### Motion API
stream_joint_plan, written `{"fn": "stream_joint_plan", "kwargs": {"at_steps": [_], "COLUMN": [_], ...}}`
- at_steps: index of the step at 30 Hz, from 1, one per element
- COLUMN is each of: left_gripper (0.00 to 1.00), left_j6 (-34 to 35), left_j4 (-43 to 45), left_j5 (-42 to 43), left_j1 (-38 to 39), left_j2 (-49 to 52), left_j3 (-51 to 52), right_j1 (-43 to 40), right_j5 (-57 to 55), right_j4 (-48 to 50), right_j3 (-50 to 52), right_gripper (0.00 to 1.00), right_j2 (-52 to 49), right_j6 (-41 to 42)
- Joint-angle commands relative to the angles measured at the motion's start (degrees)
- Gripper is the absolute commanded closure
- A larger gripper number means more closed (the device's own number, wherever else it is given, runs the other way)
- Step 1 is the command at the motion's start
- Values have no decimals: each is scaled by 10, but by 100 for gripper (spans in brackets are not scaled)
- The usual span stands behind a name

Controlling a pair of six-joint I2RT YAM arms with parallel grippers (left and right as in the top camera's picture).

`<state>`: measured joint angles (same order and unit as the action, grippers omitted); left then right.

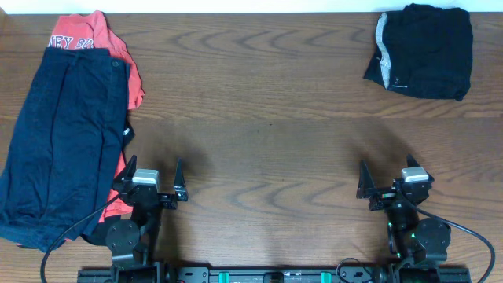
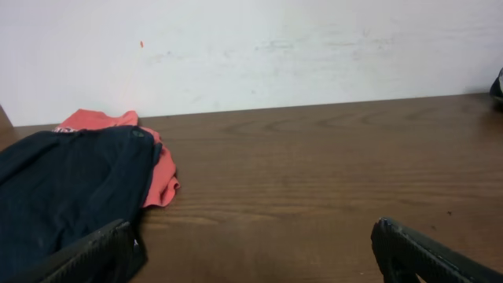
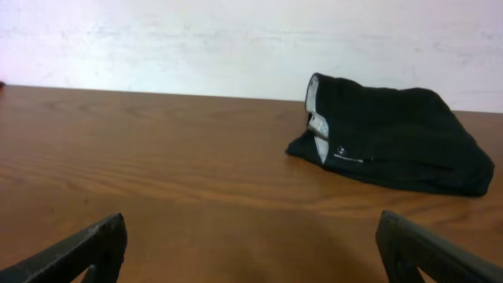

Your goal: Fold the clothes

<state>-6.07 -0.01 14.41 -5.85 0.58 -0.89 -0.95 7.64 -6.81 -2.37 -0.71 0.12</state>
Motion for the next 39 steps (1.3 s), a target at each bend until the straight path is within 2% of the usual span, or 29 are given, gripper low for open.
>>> {"fn": "stream_joint_plan", "kwargs": {"at_steps": [1, 7, 15, 21, 29, 33, 39], "left_gripper": [2, 2, 2, 2, 2, 2, 2], "left_j6": [-3, -2, 34, 33, 33, 33, 26], "left_j4": [-15, -11, -11, -37, -105, -178, -345], "left_j5": [4, 32, 31, 29, 29, 29, 29], "left_j1": [-2, -2, -2, -3, -2, -3, -4], "left_j2": [-4, -4, 10, 108, 340, 453, 629], "left_j3": [7, 7, -25, -120, -316, -441, -646], "right_j1": [-6, -6, -6, -6, -6, -6, -6], "right_j5": [-17, 2, 17, 16, 47, 92, 167], "right_j4": [18, 49, 90, 88, 87, 71, -11], "right_j3": [3, 3, -7, -61, -199, -294, -457], "right_gripper": [1, 1, 1, 1, 1, 1, 1], "right_j2": [3, 3, 2, -45, -254, -387, -580], "right_j6": [-9, -8, 6, 15, 15, 15, 15]}}
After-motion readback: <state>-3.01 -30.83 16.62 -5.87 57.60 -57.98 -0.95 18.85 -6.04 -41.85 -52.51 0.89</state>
